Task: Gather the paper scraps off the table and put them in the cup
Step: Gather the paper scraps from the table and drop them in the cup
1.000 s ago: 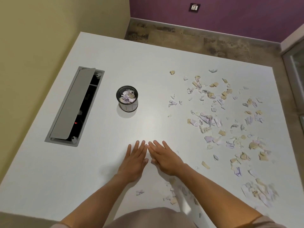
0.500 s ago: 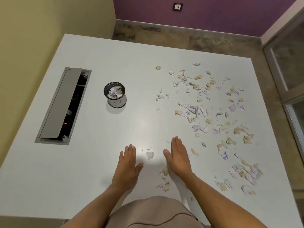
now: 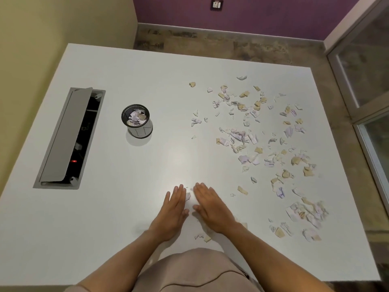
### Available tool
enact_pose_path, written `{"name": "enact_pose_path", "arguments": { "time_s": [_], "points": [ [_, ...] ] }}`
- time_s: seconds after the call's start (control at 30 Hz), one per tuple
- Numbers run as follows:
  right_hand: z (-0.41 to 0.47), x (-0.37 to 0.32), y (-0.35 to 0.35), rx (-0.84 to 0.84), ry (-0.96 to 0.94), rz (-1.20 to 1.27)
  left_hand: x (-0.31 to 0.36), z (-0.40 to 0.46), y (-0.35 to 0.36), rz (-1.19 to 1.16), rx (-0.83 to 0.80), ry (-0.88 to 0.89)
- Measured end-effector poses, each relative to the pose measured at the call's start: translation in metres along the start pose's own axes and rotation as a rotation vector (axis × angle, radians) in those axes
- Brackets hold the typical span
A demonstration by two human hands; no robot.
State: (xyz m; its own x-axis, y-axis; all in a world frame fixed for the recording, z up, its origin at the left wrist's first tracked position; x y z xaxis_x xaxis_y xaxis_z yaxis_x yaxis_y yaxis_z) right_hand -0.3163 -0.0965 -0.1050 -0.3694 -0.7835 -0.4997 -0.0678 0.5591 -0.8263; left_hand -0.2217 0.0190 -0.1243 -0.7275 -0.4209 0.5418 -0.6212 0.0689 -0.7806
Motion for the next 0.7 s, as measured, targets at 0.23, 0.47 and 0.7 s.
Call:
{"name": "enact_pose_path", "arguments": {
  "time_s": [0.23,0.47,0.7],
  "points": [
    [-0.053,0.082,-0.02,0.208,0.597,0.075,-0.004,0.051,-0.034,0.065,0.033,-0.124],
    [-0.054,0.085,-0.008,0.019,0.508,-0.053,0.008,0.074,-0.025,0.172,-0.075,-0.052],
    [-0.053,0.043,0.005,-0.028,0.234,-0.169,0.023,0.037,-0.003,0.28,-0.128,0.176]
  ]
}}
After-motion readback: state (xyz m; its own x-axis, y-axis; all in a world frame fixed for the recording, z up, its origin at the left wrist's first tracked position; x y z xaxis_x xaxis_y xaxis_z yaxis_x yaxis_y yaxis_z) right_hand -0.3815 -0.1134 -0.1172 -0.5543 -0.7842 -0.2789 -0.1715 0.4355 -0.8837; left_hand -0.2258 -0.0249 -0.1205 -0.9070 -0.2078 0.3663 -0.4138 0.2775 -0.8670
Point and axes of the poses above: each hand's wrist, its own z-axis towards the middle knuckle, its own y-axis out of the palm, x = y × z, the point moved 6 cm from there along z, towards the middle knuckle, and after that the axes turned 3 degrees about -y, right-handed, at the moved point
